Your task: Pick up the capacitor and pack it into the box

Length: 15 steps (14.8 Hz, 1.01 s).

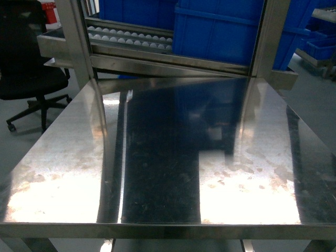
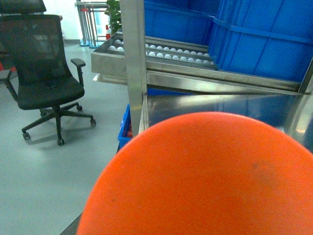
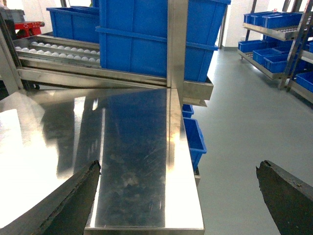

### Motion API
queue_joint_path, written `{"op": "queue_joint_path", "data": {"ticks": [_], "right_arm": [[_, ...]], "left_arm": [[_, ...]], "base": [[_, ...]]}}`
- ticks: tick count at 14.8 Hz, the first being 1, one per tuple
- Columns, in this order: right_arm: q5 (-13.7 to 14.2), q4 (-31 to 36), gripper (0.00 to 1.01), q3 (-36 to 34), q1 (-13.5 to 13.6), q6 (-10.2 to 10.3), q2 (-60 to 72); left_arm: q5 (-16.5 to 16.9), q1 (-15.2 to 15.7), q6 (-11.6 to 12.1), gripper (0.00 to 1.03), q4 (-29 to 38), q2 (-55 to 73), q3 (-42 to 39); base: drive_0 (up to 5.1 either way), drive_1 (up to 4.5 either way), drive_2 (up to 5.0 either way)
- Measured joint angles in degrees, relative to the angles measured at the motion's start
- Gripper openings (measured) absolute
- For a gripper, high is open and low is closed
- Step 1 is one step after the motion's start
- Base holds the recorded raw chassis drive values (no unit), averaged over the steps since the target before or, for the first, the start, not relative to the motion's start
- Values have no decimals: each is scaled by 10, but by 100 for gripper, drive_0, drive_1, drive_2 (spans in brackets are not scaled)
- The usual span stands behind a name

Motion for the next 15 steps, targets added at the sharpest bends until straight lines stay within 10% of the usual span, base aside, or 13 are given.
{"op": "queue_joint_path", "data": {"ticks": [15], "right_arm": [[0,0,98,0,0,0,0]], "left_arm": [[1,0,0,44,-214,-304,-78]], "base": [[0,0,0]]}}
